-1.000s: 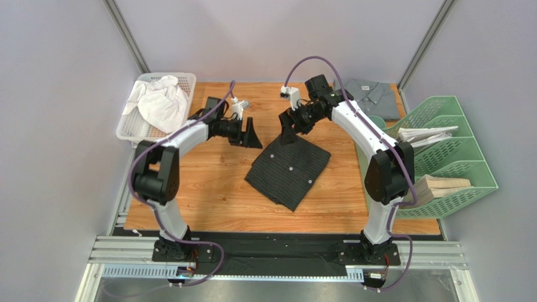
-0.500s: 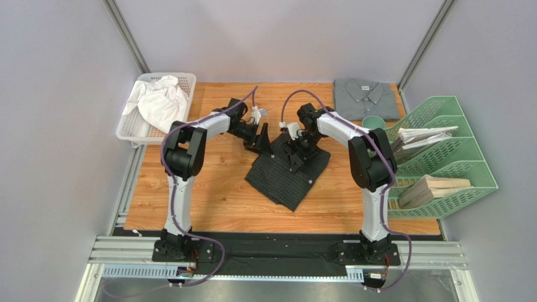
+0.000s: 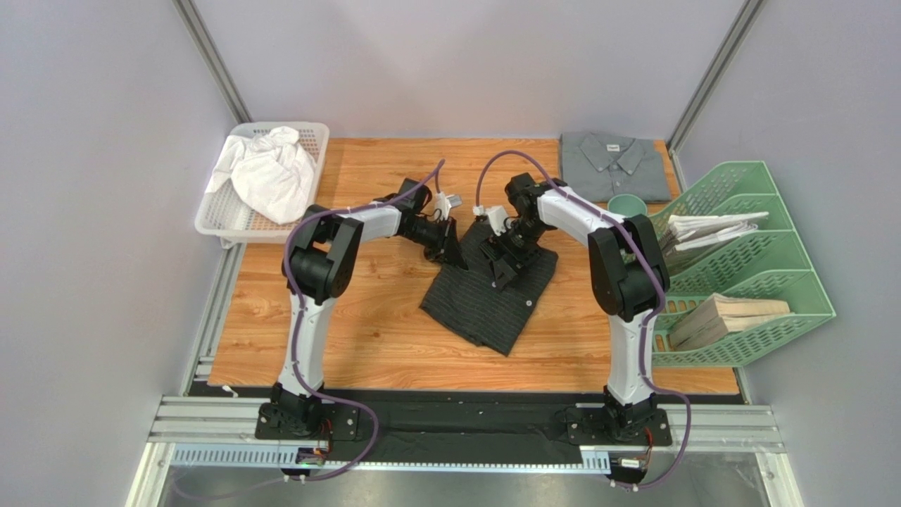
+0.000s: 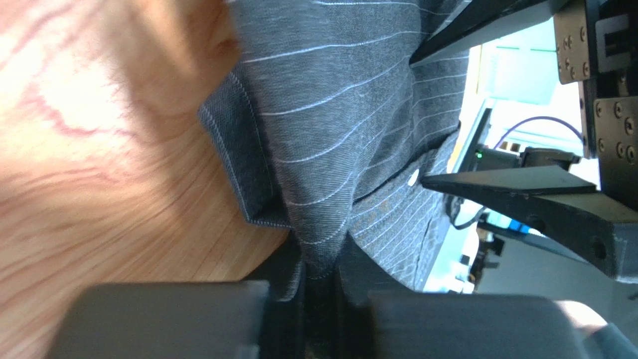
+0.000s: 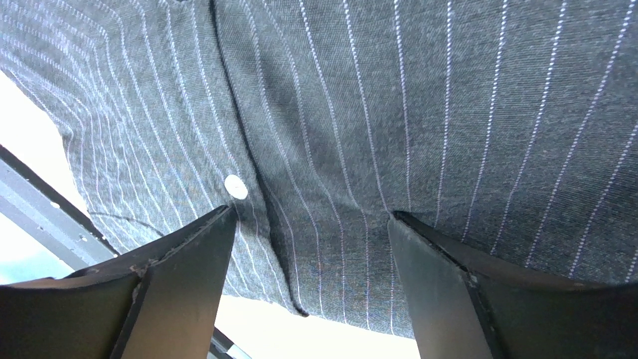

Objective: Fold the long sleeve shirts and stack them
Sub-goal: Fold the shirt

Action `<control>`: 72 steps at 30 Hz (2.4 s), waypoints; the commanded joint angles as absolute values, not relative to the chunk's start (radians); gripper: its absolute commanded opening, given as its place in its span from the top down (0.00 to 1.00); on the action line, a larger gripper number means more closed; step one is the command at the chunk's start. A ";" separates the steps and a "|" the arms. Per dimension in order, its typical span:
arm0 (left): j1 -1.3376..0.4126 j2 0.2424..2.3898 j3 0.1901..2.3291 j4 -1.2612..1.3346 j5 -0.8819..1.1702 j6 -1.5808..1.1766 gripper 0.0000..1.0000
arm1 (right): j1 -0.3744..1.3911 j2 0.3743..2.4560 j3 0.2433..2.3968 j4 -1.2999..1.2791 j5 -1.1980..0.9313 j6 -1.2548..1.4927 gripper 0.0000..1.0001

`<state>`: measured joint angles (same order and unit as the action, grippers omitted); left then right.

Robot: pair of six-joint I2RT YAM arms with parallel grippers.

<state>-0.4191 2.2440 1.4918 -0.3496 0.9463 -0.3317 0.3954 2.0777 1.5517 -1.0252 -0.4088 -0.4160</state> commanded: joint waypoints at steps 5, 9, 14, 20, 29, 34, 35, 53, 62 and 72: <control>-0.367 2.096 1.701 -0.624 0.755 -0.091 1.00 | 0.338 2.014 1.529 -1.006 -0.500 -0.327 0.03; -0.362 2.086 1.937 -0.985 0.573 0.187 1.00 | 0.226 1.933 1.499 -0.996 -0.624 -0.238 0.00; -0.362 2.072 2.233 -1.114 0.341 0.508 1.00 | 0.144 1.859 1.457 -0.983 -0.692 -0.190 0.00; -0.417 2.010 2.333 -0.970 0.037 0.901 1.00 | 0.097 1.807 1.399 -0.968 -0.722 -0.161 0.00; -0.644 1.842 1.640 -0.640 -0.199 1.266 1.00 | 0.071 1.775 1.385 -0.965 -0.733 -0.141 0.00; -0.790 1.842 1.341 -0.617 -0.163 0.941 1.00 | 0.043 1.738 1.374 -0.983 -0.738 -0.144 0.00; -0.811 1.850 1.313 -0.615 -0.146 0.851 1.00 | 0.038 1.735 1.377 -0.991 -0.741 -0.150 0.00; -0.890 1.278 1.028 -0.908 0.446 0.813 0.49 | 0.284 2.115 2.004 -0.971 -0.779 -0.255 0.08; -0.864 1.466 0.963 -0.804 0.278 0.824 0.72 | 0.448 2.318 2.117 -0.874 -0.678 -0.297 0.50; -0.536 1.785 1.113 -0.649 0.150 0.700 0.89 | 0.368 2.189 1.693 -0.917 -0.599 -0.316 0.62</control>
